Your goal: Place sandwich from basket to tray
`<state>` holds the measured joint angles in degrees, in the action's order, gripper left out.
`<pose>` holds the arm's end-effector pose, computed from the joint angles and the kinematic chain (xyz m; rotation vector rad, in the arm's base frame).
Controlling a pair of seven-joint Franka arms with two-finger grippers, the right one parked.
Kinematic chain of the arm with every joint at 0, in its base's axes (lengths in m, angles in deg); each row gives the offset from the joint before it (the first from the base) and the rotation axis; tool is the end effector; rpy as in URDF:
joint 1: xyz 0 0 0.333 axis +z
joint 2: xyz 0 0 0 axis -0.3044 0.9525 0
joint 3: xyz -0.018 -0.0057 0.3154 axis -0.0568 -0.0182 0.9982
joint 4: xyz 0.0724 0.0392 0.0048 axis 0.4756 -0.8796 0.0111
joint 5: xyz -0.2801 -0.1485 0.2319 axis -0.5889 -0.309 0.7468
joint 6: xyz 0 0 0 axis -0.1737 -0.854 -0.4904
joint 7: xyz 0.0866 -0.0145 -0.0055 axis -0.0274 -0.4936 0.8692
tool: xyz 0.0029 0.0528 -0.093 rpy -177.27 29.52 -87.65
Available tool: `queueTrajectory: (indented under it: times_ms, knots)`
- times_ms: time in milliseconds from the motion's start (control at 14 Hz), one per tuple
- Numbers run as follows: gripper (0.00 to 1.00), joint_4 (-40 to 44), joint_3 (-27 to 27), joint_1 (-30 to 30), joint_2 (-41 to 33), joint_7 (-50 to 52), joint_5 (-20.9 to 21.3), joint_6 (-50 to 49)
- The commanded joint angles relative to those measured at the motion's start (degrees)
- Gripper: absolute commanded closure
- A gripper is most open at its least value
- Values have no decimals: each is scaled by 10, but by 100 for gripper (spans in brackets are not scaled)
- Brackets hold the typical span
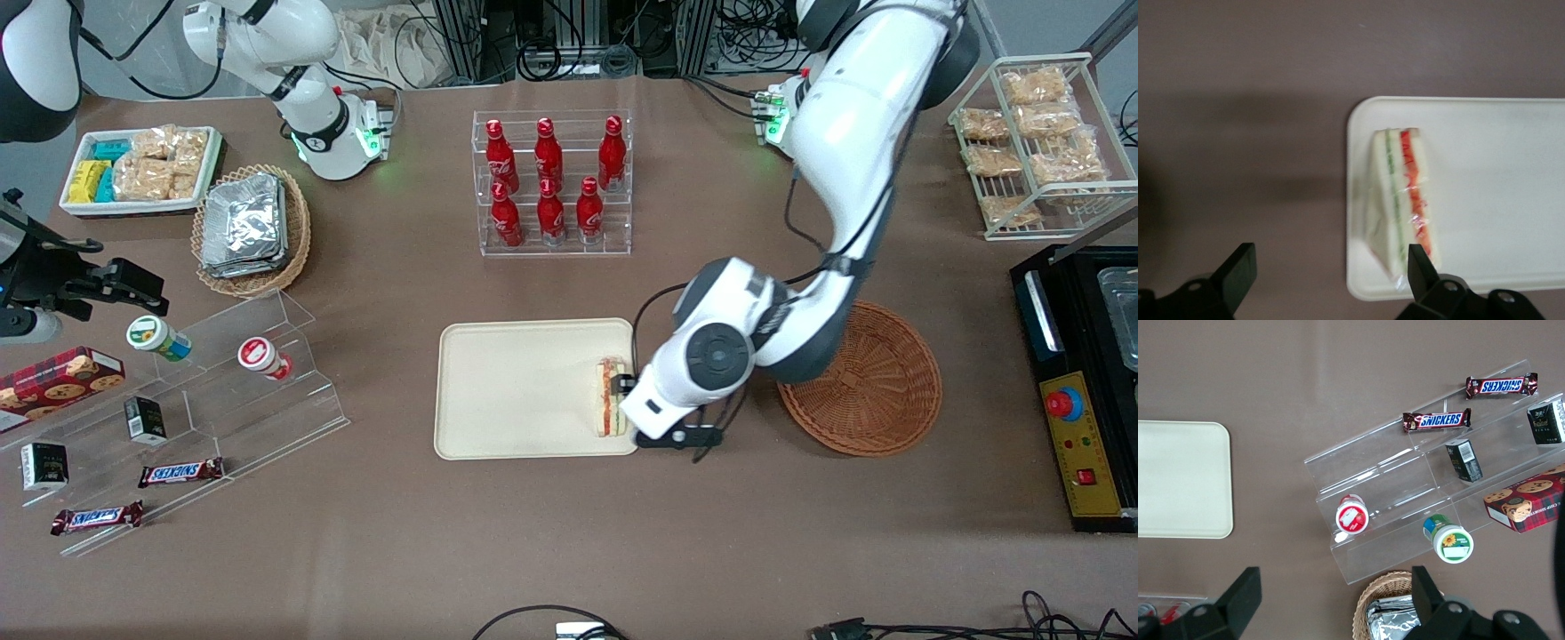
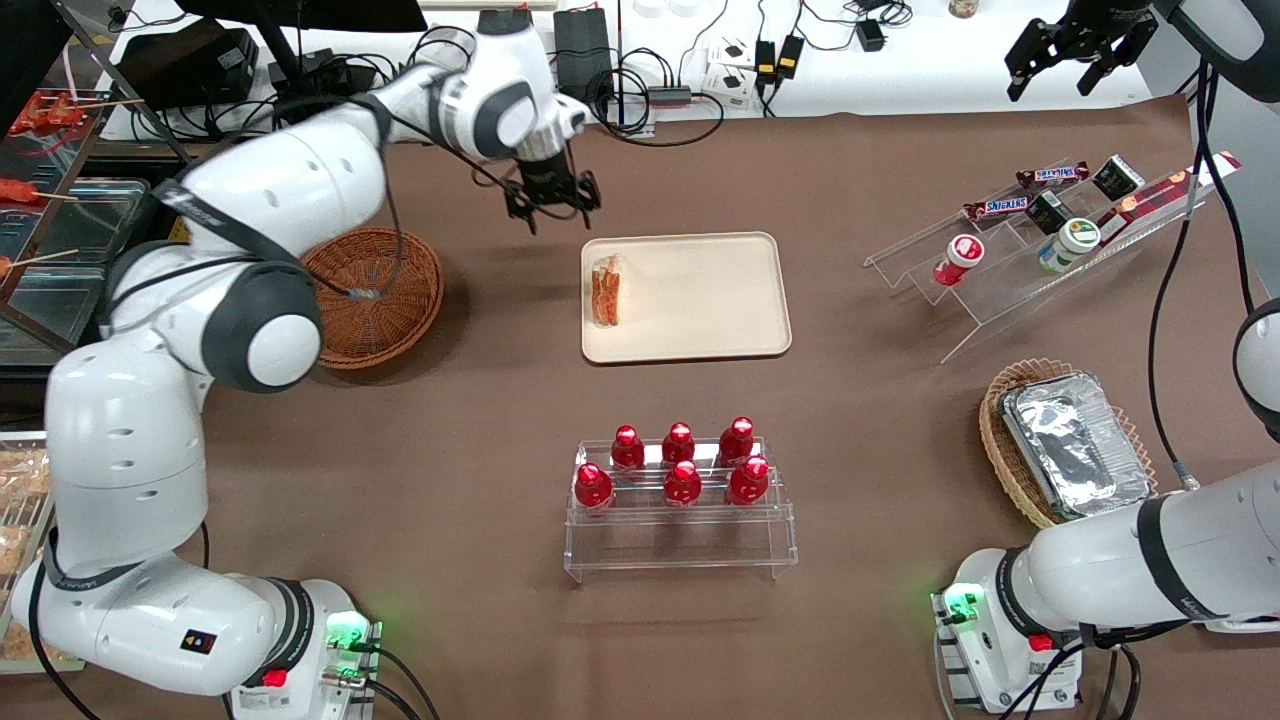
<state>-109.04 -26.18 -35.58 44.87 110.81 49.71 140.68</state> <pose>0.6389 -0.3586 0.3433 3.0466 0.0634 -0.2503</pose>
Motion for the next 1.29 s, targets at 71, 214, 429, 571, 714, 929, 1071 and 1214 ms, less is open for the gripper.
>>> queueTrajectory:
  times_ms: [71, 214, 429, 571, 714, 929, 1071, 1214]
  knots:
    - [0, -20, 1, 68, -115, -6, 4, -138]
    - [0, -20, 2, 119, -164, -75, 10, -222]
    - [0, -21, 2, 192, -229, -170, 23, -305]
    - [0, -24, 3, 229, -268, -194, 24, -338]
    - [0, -49, 3, 252, -301, -237, 35, -344]
    - [0, -99, 3, 266, -330, -243, 33, -342]
    - [0, -153, 2, 286, -362, -254, 31, -318]
    - [0, -192, 2, 308, -389, -307, 30, -287]
